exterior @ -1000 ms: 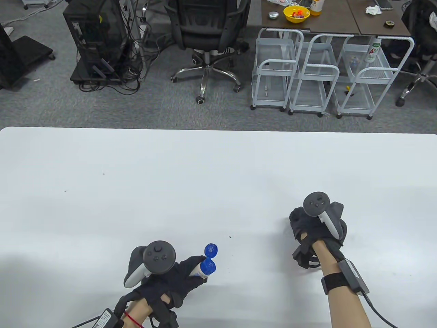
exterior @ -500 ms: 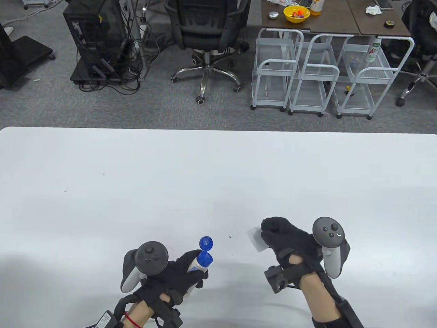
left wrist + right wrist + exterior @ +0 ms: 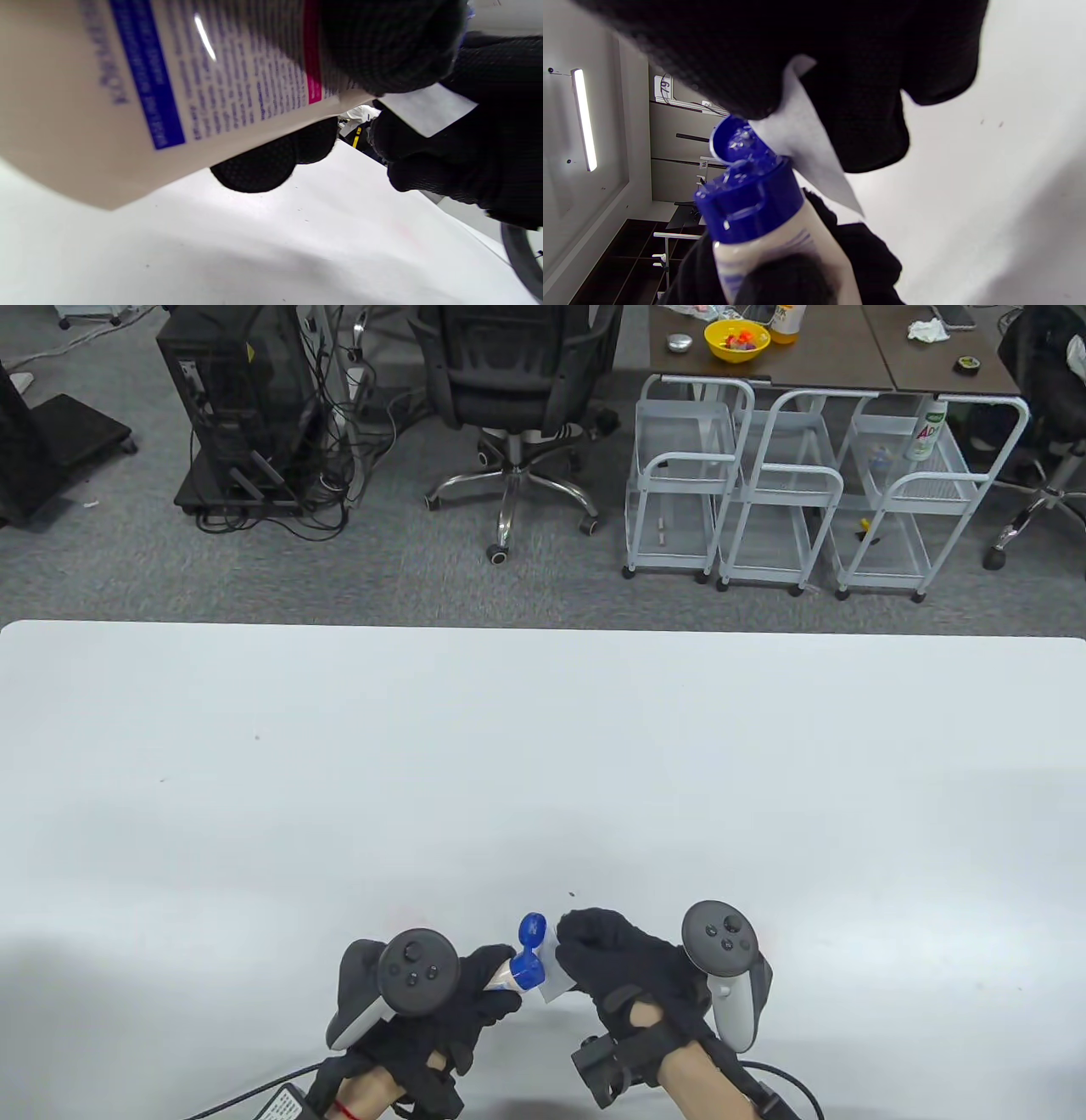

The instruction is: Squeeze hand cream onto cotton pad

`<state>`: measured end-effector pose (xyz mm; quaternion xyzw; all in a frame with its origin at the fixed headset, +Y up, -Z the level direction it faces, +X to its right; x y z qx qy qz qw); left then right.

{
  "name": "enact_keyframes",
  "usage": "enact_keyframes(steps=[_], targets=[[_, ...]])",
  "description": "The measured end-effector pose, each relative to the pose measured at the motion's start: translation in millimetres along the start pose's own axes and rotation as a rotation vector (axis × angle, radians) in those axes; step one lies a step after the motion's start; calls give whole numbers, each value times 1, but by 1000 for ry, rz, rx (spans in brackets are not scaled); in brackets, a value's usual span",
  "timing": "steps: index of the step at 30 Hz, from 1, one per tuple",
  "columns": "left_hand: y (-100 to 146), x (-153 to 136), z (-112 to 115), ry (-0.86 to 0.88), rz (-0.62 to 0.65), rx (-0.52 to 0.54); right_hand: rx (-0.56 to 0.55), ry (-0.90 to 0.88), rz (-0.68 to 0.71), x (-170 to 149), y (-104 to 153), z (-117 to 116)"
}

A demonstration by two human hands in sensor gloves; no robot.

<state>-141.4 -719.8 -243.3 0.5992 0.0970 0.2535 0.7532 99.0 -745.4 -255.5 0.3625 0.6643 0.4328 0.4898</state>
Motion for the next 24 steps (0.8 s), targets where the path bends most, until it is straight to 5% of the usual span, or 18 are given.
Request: enact_keyframes(steps=[7,24], targets=[[5,6,-3,-136,-29,109,-32,30,40,0,2,-2],[5,5,-1,-167,-62,90,-46,64,76,1,7,-8]])
Point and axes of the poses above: the tracker on the back of each hand, its own x axis roughly to the thumb side, its own y axis roughly from the fingertips to the wrist, z = x × y, the point moved 2 cm from there along -y, roughly from the wrist to the fingertips, and after that the axes turned 7 degrees about -z, right-handed, at the moved point
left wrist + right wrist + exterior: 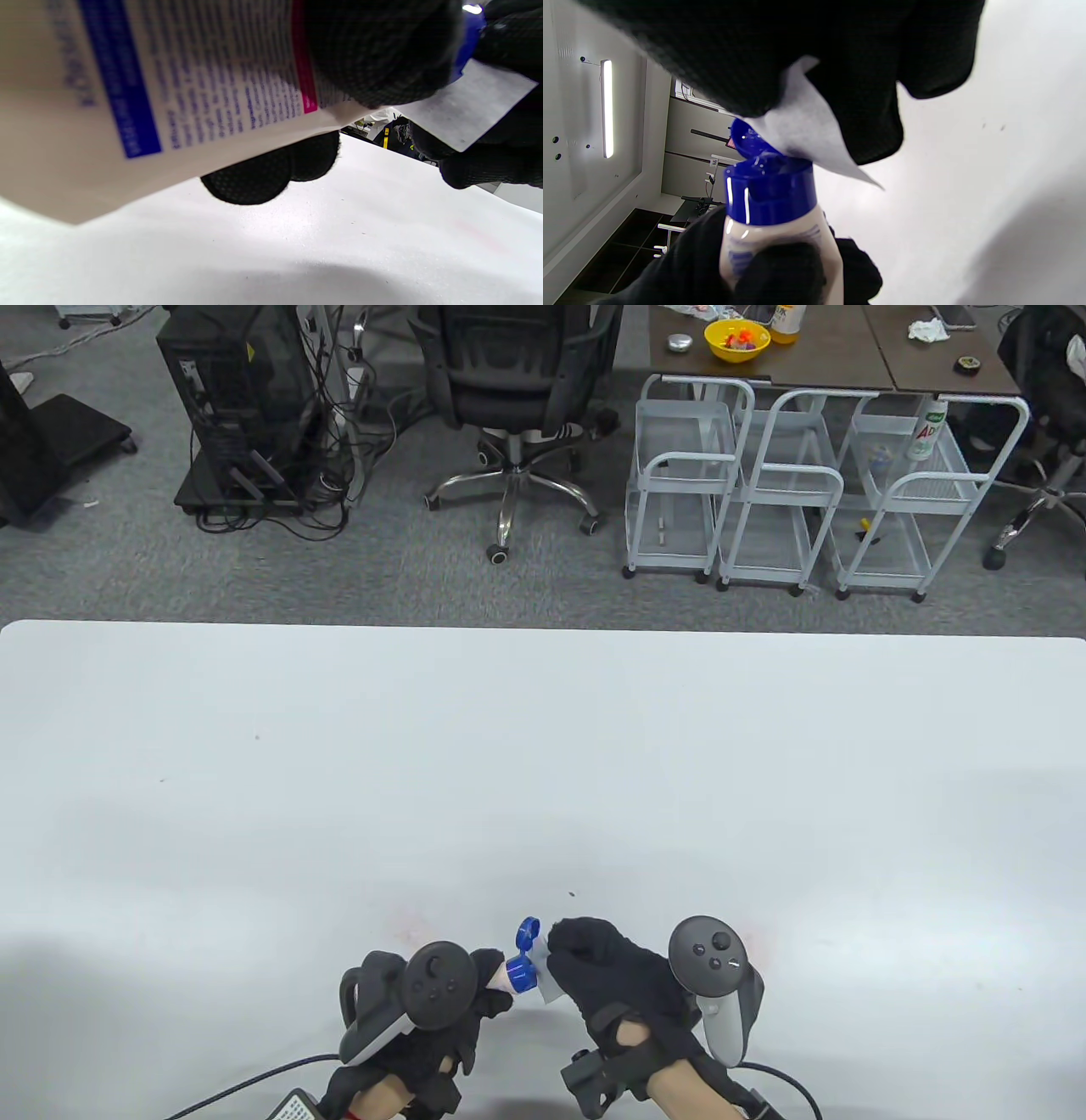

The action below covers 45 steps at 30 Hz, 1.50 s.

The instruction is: Squeeze hand cream onto cotton pad

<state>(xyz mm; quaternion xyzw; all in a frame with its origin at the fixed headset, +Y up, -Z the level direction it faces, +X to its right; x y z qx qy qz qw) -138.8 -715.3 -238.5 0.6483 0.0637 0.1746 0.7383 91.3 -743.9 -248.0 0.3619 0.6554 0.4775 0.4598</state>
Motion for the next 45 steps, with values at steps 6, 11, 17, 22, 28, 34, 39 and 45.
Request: enact_keyframes(steps=[6,11,17,22,28,34,39,45], targets=[[0,0,0,-9,-12,-10,19,-9,-1,0,0,-1],[-1,0,1,-11,-19,-14,29,-14,-9,1,1,-2],[-1,-1,1,-8,-30,-24,35,-8,-13,1,1,-3],[-1,-1,1,-19,-40,-31,39,-7,-19,1,0,-5],[-2,-1,2,-25,-46,-41,40,-7,-24,0,0,-5],[-4,-3,5,-56,-81,-58,38,17,-15,1,-2,-7],[-8,-8,6,-47,-106,-75,31,-24,18,4,0,-4],[-9,-26,-9,119,-168,-8,2,-76,3,1,-3,11]])
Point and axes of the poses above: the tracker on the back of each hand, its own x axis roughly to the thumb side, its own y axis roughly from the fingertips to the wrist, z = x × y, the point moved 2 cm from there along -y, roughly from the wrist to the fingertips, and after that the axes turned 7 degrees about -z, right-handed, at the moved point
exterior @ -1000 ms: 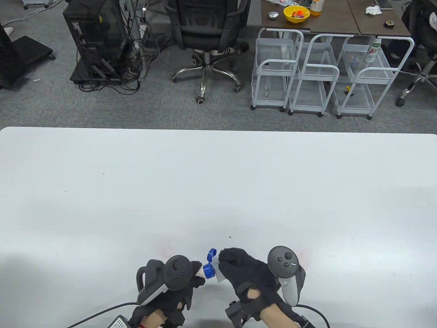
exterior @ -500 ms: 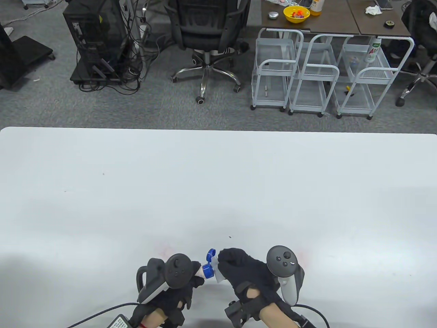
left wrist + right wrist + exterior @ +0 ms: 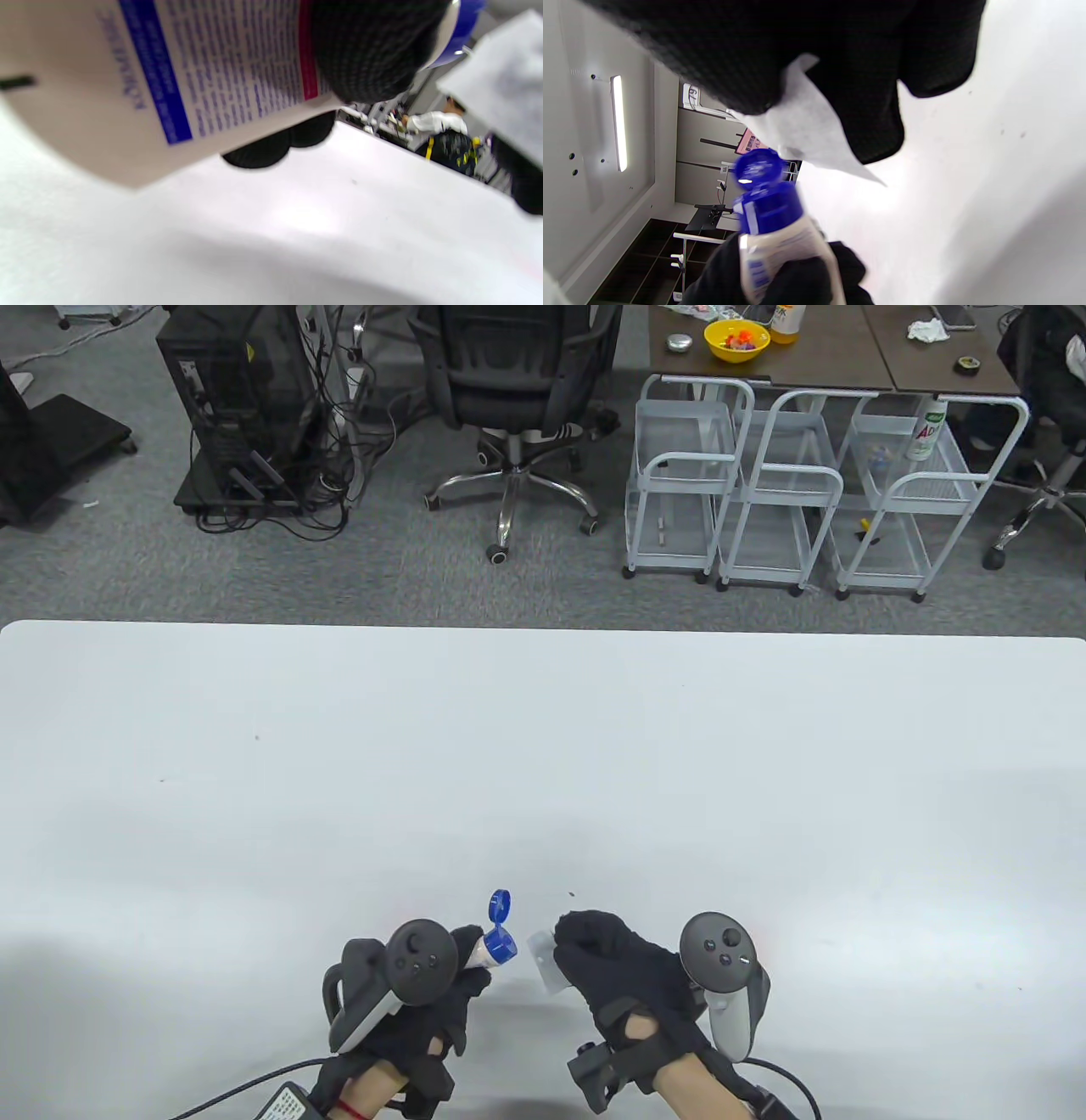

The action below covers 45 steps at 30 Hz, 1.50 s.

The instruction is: Squeeze hand cream onto cotton pad

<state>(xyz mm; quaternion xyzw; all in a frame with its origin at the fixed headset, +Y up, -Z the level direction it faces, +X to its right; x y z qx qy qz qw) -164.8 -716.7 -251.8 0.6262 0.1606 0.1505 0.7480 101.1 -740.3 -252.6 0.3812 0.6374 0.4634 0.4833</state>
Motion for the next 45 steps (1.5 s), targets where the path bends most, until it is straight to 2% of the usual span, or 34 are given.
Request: enact_keyframes(steps=[3,7,10,16,25,29,31,34,36,45], targets=[[-1,-10,-10,170,24,-6,-1,-24,-15,-2,-2,4],[-7,-25,-12,462,52,-123,2,-38,-22,-4,-3,6],[-12,-32,-7,591,83,-270,6,-45,-3,-3,-2,6],[-17,-37,0,704,98,-399,14,-38,16,-2,-1,6],[-16,-33,0,620,100,-324,9,-46,2,-5,-4,9],[-15,-32,-7,567,120,-227,8,-47,1,-5,-5,10],[-15,-28,-8,527,171,-237,5,-48,-8,-4,-4,11],[-13,-25,-10,482,165,-203,0,-46,-13,-4,-5,12],[-12,-23,-8,469,171,-229,-2,-47,-16,-4,-5,13],[-10,-20,-4,427,169,-208,-13,-50,-25,-5,-8,19]])
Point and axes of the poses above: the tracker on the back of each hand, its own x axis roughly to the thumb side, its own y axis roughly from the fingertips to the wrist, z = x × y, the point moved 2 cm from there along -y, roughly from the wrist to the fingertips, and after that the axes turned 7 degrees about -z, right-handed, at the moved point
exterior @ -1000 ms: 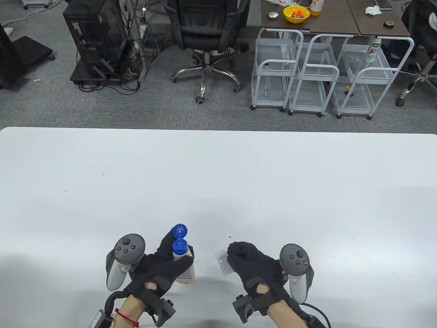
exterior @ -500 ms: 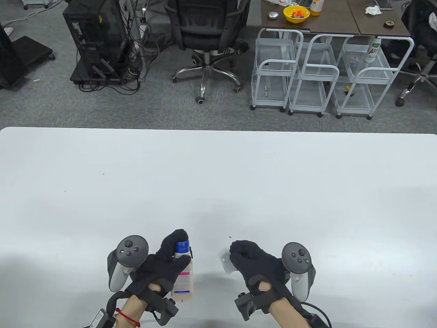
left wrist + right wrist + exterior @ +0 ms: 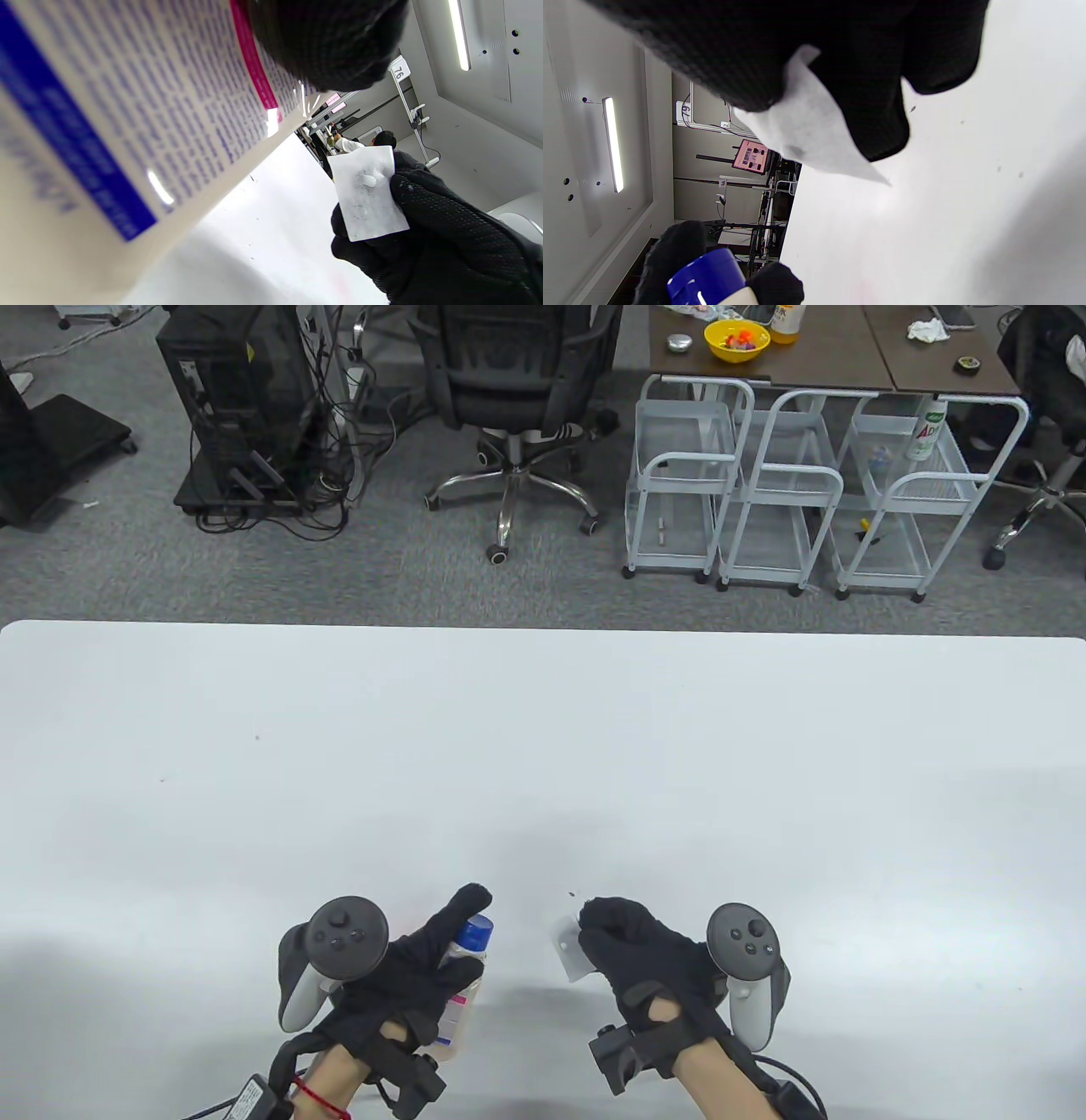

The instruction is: Squeeze hand cream onto cotton pad

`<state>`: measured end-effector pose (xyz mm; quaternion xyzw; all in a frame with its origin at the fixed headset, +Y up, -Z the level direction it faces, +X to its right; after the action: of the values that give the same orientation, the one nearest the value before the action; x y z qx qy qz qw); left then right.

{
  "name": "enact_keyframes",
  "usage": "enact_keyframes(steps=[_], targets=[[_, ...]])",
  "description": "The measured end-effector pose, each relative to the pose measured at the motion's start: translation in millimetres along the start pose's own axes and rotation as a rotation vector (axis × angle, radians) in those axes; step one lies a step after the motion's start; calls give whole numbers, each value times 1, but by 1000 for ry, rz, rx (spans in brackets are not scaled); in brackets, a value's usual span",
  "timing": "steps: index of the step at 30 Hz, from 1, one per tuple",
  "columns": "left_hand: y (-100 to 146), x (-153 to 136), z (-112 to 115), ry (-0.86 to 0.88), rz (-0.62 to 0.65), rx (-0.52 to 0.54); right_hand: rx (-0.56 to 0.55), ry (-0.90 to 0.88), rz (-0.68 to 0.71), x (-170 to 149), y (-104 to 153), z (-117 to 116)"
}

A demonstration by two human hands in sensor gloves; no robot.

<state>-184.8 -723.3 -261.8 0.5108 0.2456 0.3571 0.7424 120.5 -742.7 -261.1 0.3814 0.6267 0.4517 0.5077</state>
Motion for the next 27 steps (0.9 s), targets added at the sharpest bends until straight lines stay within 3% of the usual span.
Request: enact_keyframes(steps=[6,8,15,27], targets=[[-3,-10,-11,-13,-55,114,10,49,-14,1,-15,17],[-4,-13,-15,-58,-80,142,10,142,-30,-2,-25,29],[-5,-16,-18,-222,-134,207,-236,429,-128,-10,-44,70],[-6,-15,-11,-298,-140,206,-515,590,-171,-19,-52,119]])
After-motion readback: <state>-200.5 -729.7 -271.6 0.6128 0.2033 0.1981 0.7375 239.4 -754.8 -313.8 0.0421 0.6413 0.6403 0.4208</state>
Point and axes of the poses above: the tracker on the back of each hand, its own x axis roughly to the thumb side, its own y axis roughly from the fingertips to the wrist, z = x × y, the point moved 2 cm from there along -y, roughly from the wrist to the fingertips, and after that the axes turned 7 degrees about -z, right-handed, at the moved point
